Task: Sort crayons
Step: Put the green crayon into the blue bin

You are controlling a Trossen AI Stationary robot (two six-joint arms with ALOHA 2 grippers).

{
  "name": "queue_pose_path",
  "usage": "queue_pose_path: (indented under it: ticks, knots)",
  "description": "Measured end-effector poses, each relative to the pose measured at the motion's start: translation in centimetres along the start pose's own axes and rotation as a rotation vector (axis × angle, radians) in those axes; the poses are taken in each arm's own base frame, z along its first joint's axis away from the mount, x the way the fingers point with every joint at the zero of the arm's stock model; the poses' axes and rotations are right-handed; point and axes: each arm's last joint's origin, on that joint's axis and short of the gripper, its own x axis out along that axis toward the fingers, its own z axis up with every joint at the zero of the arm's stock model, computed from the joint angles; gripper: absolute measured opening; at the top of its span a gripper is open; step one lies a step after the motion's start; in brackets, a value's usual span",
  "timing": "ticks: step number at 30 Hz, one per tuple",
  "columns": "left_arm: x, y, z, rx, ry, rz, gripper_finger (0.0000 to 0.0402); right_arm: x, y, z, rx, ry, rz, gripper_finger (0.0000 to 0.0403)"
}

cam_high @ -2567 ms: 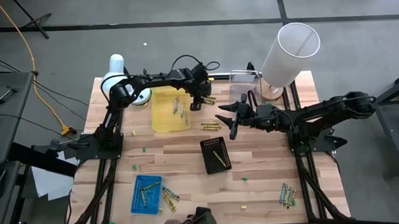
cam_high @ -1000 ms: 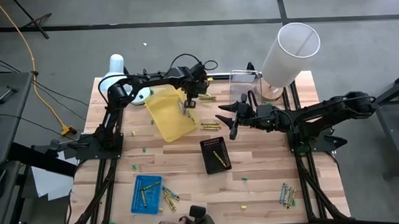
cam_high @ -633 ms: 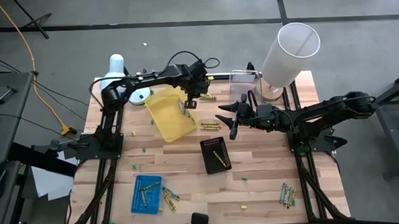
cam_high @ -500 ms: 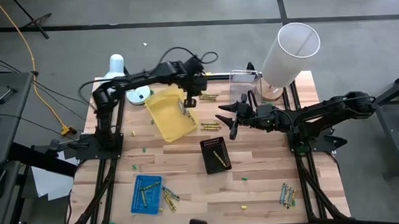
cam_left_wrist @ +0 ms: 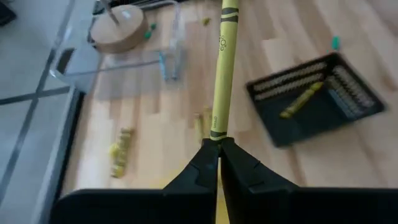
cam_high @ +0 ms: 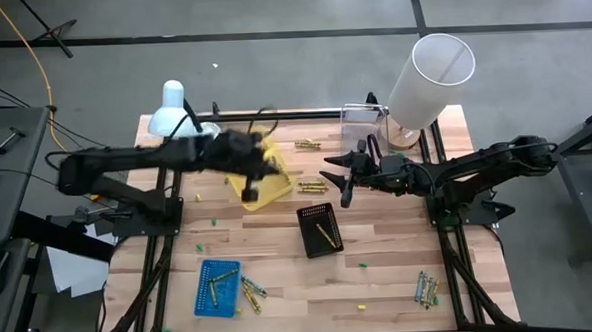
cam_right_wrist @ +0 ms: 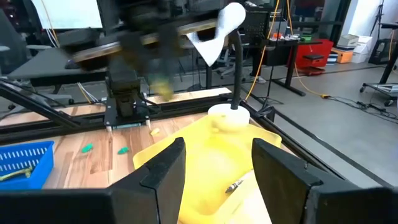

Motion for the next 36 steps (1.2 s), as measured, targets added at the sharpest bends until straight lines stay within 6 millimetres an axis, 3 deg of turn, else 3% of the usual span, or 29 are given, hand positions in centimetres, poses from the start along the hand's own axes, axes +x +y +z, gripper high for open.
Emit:
queue_pose_path:
  ticks: [6,12,18,22,27,32,36]
  knots:
    - [-2.0,-5.7,-2.2,-0.022,-0.150,0.111,0.0000,0.0,0.0,0.1,0.018,-0.005,0.000,0.0179]
    - [-1.8,-9.1,-4.3,-0.022,-0.274,0.203,0.0000,0.0,0.0,0.1,0.025,-0.010,0.000,0.0179]
    - [-2.5,-12.4,-5.4,0.112,-0.188,0.017,0.0000,0.1,-0.4,0.3,0.025,-0.029,-0.013,0.0179]
    - [-4.0,-15.3,-5.9,0.237,-0.112,-0.257,0.0000,0.2,-0.8,0.3,0.023,-0.023,-0.030,0.0179]
    - [-6.5,-19.1,-6.4,0.244,-0.097,-0.507,0.0000,0.3,-0.9,0.1,0.025,-0.005,-0.036,0.0179]
    - [-8.7,-22.1,-6.5,0.154,-0.157,-0.616,0.0000,0.3,-0.9,0.0,0.037,-0.002,-0.036,0.0179]
    - [-9.1,-24.0,-7.4,0.209,-0.150,-0.562,0.0000,0.3,-0.9,0.0,0.059,-0.003,-0.036,0.0179]
